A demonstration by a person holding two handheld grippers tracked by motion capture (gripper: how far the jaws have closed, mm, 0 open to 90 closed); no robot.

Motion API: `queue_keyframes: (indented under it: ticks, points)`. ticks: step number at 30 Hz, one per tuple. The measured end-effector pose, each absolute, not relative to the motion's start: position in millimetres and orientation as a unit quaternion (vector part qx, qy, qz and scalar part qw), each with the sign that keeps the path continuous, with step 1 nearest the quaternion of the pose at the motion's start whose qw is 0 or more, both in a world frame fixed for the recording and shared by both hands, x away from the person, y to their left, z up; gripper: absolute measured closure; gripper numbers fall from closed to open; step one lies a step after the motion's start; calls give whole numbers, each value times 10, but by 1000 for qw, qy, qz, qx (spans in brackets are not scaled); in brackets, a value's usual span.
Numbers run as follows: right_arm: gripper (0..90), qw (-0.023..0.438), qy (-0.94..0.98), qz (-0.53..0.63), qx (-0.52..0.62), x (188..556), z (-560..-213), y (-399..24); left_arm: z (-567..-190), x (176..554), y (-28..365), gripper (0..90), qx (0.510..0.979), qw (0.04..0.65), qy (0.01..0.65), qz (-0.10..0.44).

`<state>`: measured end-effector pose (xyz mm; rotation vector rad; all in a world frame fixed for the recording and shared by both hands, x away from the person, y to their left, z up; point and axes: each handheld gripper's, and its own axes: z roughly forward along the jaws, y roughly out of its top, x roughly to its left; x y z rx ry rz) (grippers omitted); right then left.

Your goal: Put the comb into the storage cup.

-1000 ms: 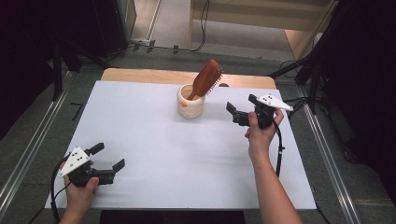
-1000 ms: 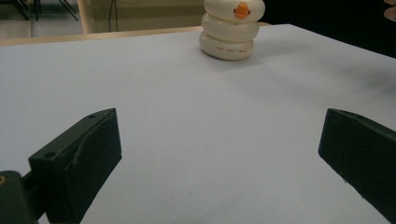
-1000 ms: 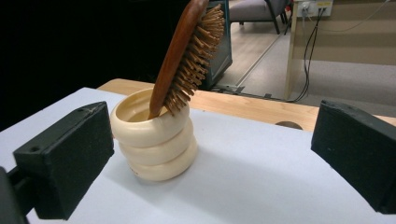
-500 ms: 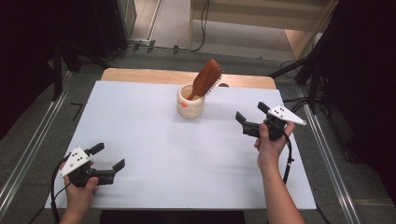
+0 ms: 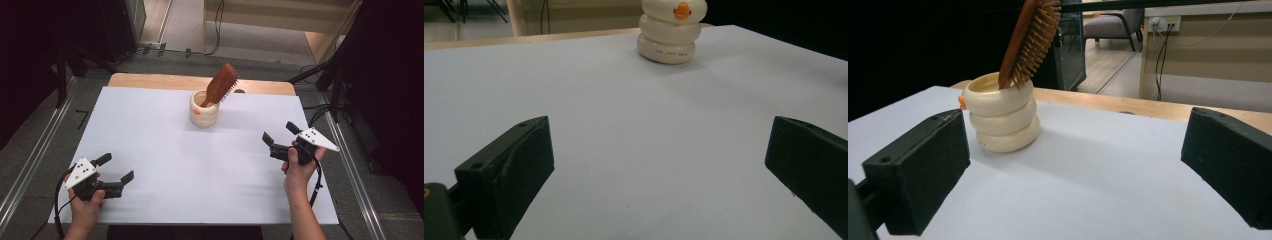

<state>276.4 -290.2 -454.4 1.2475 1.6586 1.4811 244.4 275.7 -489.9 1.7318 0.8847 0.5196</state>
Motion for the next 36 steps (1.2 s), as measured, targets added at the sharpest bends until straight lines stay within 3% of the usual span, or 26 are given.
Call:
queue_keyframes:
  ticks: [36]
  points:
    - [0,298,615,535,496,2094,-4933,-3382,-4897,2435,2765,0,724,538,373,217]
